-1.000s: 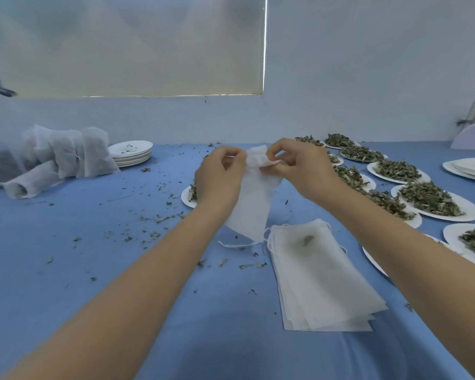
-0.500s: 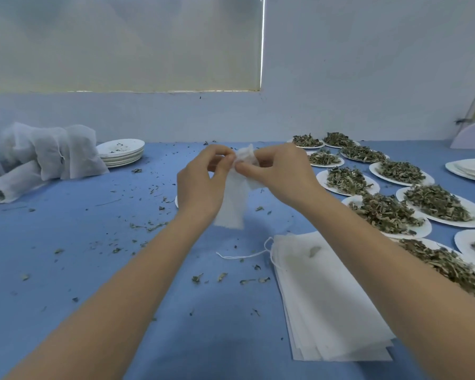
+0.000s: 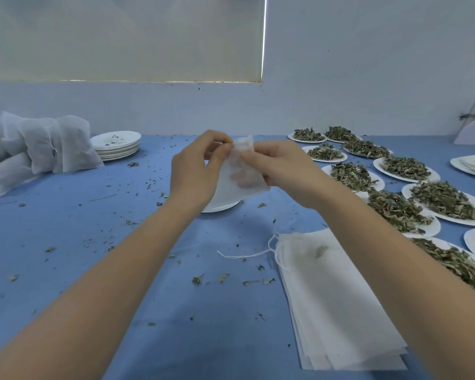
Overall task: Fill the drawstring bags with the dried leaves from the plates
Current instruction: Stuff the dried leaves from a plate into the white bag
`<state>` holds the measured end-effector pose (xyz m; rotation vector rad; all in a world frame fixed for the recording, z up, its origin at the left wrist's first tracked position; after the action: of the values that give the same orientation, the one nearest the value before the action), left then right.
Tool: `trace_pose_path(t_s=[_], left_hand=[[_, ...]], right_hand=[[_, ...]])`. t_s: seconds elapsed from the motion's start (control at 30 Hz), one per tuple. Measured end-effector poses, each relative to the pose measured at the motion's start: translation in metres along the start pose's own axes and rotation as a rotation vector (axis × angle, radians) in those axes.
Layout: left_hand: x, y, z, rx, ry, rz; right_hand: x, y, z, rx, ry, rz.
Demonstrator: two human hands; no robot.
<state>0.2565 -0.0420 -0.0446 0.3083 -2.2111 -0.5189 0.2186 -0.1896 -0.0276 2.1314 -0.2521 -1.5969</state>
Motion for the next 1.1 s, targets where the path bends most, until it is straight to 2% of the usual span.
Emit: trace_pose_path(t_s=[0.13,0.2,0.27,0.37,0.43,0.47,0.6,0.9,1.1], left_hand=[[0.0,0.007,0.0,-0.053,-0.014,-0.047],[-0.001,0.011,0.001,-0.033,-0.052,-0.278],[0.003,0.012,0.005,0.0,-0.165,-0.543],[0.012,0.003,0.014,-0.199,-0.324,-0.504],[0.013,-0.008,0.015,-0.334,-0.336,-0.543],[0.011,-0.013,0.015,-0.352,-0.327,-0.577],[0.005,-0.02,0.011,-0.211,-0.347,-0.565],[0.001,-0.002,0.005,-0.18,-0.397,-0.677],[-0.016,0.022,-0.003,-0.148,-0.203,-0.77]], right_hand=[[0.004,0.003,-0.003,-0.154,-0.091,-0.309],[0.004,0.003,-0.004,-0.231,-0.102,-0.408],[0.002,0.001,-0.005,-0.28,-0.091,-0.521],[-0.002,-0.004,-0.008,-0.282,-0.077,-0.564],[-0.003,-0.008,-0.009,-0.28,-0.063,-0.599],[-0.004,-0.009,-0.009,-0.285,-0.061,-0.617],[-0.003,-0.008,-0.007,-0.319,-0.077,-0.672],[-0.006,0.007,-0.021,-0.499,-0.141,-0.757],[-0.02,-0.017,-0.061,-0.64,-0.177,-0.701]])
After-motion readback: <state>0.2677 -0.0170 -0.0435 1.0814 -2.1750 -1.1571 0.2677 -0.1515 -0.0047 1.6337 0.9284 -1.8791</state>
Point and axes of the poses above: each hand's wrist, its own z-axis away from the middle knuckle, its own y-axis out of the back of the hand, x = y × z, the point moved 1 cm from there along -z, towards the middle knuckle, and after that the axes turned 11 degrees about -x, right-handed, at the moved point
